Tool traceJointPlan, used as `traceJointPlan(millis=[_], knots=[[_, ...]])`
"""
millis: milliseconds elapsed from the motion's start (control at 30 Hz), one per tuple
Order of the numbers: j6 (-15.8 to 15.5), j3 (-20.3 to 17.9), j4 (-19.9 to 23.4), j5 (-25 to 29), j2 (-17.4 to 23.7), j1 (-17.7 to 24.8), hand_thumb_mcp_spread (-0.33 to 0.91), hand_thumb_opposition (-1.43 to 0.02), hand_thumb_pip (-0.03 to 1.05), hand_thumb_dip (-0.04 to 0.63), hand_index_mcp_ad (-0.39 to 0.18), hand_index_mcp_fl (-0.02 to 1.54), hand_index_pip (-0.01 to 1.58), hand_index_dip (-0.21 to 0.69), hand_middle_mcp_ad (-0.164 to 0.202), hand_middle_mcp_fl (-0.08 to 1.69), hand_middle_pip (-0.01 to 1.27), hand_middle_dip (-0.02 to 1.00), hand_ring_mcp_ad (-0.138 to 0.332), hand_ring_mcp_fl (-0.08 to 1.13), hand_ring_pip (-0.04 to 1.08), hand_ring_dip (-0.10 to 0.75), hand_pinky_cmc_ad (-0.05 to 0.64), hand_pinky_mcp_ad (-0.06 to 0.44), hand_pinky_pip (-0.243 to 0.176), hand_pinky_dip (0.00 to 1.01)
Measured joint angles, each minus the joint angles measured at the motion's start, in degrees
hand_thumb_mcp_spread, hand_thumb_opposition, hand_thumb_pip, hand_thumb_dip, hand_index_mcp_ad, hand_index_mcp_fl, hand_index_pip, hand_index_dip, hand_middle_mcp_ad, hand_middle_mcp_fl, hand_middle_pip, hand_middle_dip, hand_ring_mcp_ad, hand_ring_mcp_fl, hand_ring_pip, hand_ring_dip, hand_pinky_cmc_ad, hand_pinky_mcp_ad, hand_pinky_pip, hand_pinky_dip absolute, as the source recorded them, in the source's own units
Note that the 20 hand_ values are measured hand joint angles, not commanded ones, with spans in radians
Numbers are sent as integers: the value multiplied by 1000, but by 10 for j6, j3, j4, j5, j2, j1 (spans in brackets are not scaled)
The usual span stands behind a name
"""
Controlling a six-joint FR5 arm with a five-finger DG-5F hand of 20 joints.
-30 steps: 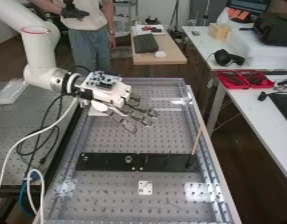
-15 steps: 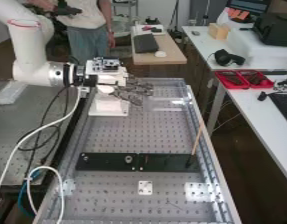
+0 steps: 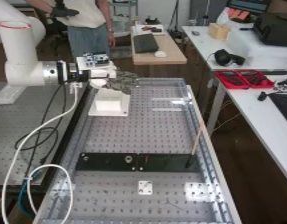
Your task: Grab the larger nut and place it in the white container
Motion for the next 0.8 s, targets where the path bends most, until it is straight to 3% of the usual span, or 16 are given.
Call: traceJointPlan(millis=[333, 433, 500, 633, 800], knots=[[-12, -4, -7, 11, -10, 15, 335, -908, 784, 248, -98, 248, 1543, -40, 82, 9, 120, 168, 147, 7, 241, 91, 332, 283, -124, 747], [-15, -3, -22, 27, -15, 20, 333, -904, 843, 250, -103, 166, 1545, -51, 82, 9, 126, 164, 147, 7, 250, 89, 318, 284, -124, 759], [-15, -3, -30, 35, -16, 21, 339, -904, 906, 253, -136, 108, 1557, -56, 82, 9, 126, 161, 147, 9, 250, 75, 314, 284, -120, 763], [-16, -3, -44, 48, -16, 24, 335, -908, 908, 253, -169, 12, 1555, -77, 86, 7, 120, 155, 147, 5, 257, 75, 312, 284, -124, 777], [-15, -3, -57, 55, -14, 25, 302, -904, 908, 253, -168, 9, 1468, -133, 86, 7, 124, 155, 147, 5, 257, 73, 312, 284, -124, 789]])
